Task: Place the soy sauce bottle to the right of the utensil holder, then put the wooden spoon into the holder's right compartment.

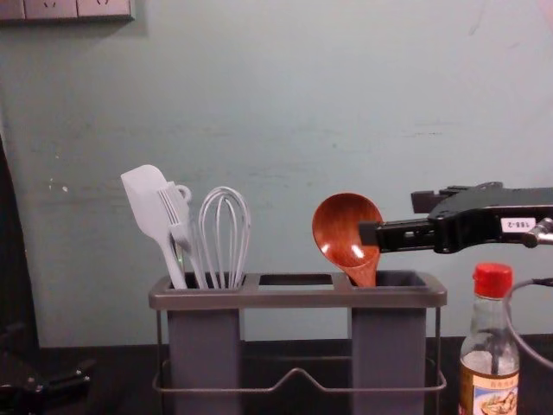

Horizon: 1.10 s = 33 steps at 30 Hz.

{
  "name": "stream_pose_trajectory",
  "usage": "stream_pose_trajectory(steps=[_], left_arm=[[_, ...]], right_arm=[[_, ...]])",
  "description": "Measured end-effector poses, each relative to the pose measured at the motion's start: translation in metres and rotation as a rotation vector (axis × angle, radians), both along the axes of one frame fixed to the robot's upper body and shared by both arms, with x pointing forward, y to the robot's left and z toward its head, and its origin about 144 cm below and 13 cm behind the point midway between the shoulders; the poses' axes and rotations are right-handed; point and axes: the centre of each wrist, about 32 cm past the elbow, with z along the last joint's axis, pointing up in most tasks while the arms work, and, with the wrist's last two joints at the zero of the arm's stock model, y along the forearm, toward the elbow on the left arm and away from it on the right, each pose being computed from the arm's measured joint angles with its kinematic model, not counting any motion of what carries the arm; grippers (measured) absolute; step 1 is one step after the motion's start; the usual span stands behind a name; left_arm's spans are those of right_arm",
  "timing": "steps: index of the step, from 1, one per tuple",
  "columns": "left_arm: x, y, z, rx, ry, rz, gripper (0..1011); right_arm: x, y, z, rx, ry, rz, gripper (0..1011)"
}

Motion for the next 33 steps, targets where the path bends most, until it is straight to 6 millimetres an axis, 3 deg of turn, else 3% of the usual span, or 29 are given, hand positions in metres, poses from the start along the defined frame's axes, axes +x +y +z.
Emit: stream_pose_trajectory(steps=[10,20,26,33], left_arm=[[0.000,0.000,0.000,0.000,0.000,0.000,1011],[0.000,0.000,0.000,0.000,0.000,0.000,1011],[0.000,0.000,0.000,0.000,0.000,0.000,1011],[0.000,0.000,0.000,0.000,0.000,0.000,1012]], right_arm=[[-0.044,0.001,-0.009,0.007,-0.073,-0.067,1002],[-0.097,0.007,-0.048,0.102,-0.151,-0.181,1002],[-0.113,0.015,-0.075,0.136,-0.130,-0.278,1003],[-0.127,0.022,-0.091,0.150,-0.102,-0.343,1002]])
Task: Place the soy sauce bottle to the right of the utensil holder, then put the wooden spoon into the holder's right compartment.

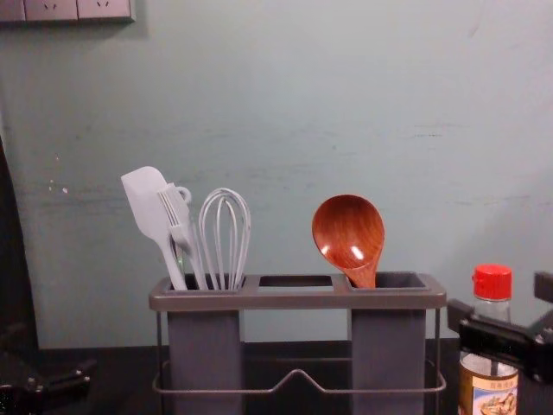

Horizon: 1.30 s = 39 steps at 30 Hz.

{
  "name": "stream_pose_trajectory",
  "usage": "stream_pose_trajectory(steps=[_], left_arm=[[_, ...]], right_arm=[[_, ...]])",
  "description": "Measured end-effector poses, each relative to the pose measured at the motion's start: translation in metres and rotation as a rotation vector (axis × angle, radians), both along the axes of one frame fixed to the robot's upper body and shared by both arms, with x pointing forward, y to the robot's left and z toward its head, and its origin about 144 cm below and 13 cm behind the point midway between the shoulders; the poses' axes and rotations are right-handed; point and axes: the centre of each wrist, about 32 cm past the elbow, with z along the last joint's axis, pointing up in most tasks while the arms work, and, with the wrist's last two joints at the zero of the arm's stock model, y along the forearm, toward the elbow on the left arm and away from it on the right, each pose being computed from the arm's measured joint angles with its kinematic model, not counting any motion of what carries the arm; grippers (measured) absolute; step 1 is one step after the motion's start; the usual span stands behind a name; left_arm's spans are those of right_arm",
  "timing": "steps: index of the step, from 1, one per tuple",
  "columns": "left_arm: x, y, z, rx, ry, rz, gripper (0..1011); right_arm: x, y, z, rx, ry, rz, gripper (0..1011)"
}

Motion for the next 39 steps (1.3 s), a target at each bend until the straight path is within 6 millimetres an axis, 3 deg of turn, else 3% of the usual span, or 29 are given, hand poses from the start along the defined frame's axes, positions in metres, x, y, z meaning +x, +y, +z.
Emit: stream_pose_trajectory(steps=[12,39], left_arm=[[0.000,0.000,0.000,0.000,0.000,0.000,1011],[0.000,0.000,0.000,0.000,0.000,0.000,1011]], right_arm=[[-0.014,0.004,-0.011,0.020,0.004,-0.063,1002],[-0.015,0.005,-0.013,0.024,0.005,-0.071,1003]])
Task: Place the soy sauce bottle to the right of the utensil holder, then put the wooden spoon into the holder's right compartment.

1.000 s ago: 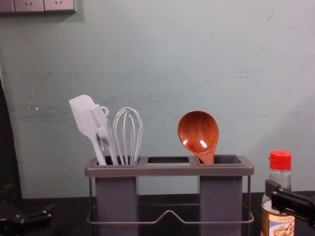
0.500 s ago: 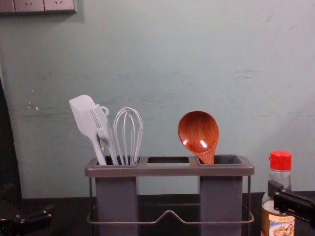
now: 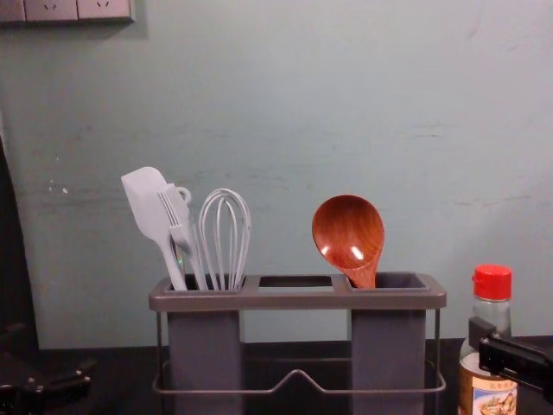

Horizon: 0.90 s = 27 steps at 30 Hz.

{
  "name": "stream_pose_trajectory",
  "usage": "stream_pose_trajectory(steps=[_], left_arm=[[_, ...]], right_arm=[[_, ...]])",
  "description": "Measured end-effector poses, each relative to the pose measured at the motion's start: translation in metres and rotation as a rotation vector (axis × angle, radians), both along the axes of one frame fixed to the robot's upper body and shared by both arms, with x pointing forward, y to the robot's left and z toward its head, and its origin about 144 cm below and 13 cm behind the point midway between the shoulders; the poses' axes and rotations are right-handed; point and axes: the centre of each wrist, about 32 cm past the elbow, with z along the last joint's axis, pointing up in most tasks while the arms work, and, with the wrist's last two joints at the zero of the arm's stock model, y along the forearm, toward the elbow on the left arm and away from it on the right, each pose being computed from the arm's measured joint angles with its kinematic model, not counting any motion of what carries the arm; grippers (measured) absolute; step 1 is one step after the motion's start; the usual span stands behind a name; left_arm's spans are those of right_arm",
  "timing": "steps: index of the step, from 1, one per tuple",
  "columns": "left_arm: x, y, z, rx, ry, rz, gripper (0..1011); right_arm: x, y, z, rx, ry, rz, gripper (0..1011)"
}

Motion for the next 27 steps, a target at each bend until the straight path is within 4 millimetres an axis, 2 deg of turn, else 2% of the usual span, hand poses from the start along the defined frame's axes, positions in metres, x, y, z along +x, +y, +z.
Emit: stream_pose_trajectory(steps=[27], left_arm=[[0.0000,0.0000,0.0000,0.000,0.000,0.000,1011]], right_arm=[[0.0001,-0.0001,0.0001,0.001,0.002,0.002,1003]])
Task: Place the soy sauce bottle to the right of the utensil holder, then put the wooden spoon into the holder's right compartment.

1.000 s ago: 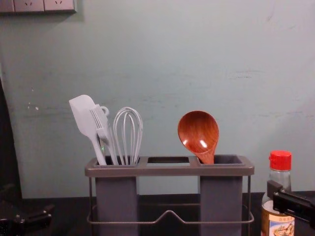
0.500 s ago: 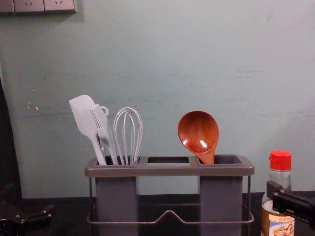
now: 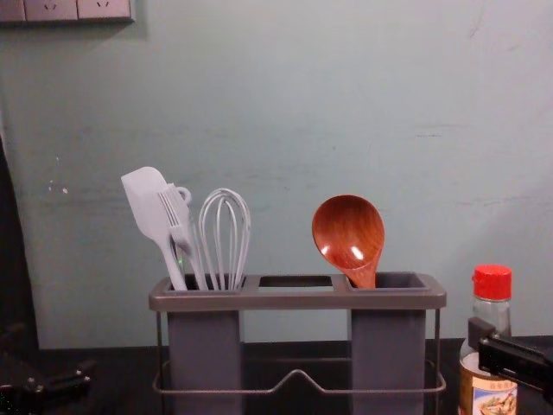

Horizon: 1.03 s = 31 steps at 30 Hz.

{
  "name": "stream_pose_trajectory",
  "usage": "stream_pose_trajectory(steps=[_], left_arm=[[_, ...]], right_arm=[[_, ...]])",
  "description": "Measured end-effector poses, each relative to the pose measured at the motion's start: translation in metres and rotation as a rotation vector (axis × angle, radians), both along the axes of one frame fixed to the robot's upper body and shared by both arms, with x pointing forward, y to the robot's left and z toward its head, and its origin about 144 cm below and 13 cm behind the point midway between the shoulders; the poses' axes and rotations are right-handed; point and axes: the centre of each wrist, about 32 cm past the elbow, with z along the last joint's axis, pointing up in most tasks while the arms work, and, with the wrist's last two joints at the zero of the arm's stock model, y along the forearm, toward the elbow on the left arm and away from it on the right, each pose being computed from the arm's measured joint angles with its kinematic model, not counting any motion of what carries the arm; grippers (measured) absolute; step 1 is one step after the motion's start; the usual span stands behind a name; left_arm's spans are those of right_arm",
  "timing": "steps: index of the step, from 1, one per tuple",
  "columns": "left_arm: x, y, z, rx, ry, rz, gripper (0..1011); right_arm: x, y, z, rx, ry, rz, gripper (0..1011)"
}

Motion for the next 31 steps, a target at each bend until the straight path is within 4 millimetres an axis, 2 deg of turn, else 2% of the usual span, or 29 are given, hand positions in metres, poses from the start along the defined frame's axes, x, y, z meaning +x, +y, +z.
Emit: stream_pose_trajectory(steps=[31], left_arm=[[0.0000,0.0000,0.0000,0.000,0.000,0.000,1011]], right_arm=[[0.0000,0.0000,0.0000,0.000,0.000,0.000,1003]])
